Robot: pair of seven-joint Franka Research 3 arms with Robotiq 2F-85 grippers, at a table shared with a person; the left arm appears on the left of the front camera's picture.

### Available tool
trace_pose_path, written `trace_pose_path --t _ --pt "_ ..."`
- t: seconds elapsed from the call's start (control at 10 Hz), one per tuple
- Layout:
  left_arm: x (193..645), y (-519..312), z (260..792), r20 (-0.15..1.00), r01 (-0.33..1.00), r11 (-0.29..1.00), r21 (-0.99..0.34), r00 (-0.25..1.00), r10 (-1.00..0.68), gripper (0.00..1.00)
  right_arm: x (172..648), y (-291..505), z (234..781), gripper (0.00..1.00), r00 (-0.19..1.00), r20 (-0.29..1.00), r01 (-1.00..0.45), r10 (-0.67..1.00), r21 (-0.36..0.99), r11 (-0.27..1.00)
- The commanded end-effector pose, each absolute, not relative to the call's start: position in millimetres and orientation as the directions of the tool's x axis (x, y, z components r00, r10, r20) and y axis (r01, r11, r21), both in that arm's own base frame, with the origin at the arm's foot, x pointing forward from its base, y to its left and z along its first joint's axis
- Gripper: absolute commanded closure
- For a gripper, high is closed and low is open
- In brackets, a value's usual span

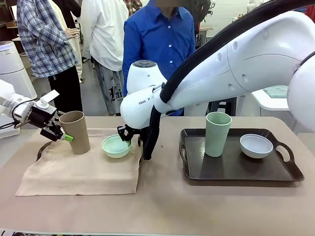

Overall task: Set up a tray with a mat and arrange the tableware.
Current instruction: Place the Picnic Bowl and Reusable plastic cup back onto the Handle tray in front of the human's position.

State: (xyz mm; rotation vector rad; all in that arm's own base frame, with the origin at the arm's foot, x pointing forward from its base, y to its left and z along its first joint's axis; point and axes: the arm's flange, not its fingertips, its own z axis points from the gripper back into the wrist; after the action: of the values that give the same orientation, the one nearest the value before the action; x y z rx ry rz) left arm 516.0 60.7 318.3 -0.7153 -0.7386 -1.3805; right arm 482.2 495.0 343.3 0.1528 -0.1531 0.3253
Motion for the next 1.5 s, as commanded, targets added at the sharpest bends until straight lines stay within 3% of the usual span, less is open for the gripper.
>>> trace_pose_path --t 0.0,0.4,0.5,0.9,1.2,1.4 --pt "507 63 324 0.748 0.997 0.073 -0.008 0.055 -0.662 0.0 459 496 366 0.0 0.942 0.179 -0.296 0.285 0.035 0.955" --pt "506 80 324 0.618 0.989 0.141 -0.04 0.135 -0.774 0.0 424 483 399 0.0 0.935 0.221 -0.291 0.277 0.031 0.956" --pt "500 82 328 0.483 0.976 0.218 -0.022 0.201 -0.852 0.0 414 478 405 0.0 0.936 0.226 -0.281 0.268 0.025 0.959" --pt "454 67 392 0.19 0.894 0.436 0.106 0.412 -0.891 0.0 378 441 435 0.0 0.955 0.236 -0.191 0.18 0.023 0.981" --pt "427 45 443 0.154 0.809 0.582 0.083 0.567 -0.81 0.0 342 406 467 0.0 0.968 0.239 -0.075 0.072 0.004 0.997" --pt "405 20 485 0.157 0.783 0.607 0.138 0.587 -0.794 0.0 313 385 494 0.0 0.964 0.265 -0.01 0.009 0.002 1.0"
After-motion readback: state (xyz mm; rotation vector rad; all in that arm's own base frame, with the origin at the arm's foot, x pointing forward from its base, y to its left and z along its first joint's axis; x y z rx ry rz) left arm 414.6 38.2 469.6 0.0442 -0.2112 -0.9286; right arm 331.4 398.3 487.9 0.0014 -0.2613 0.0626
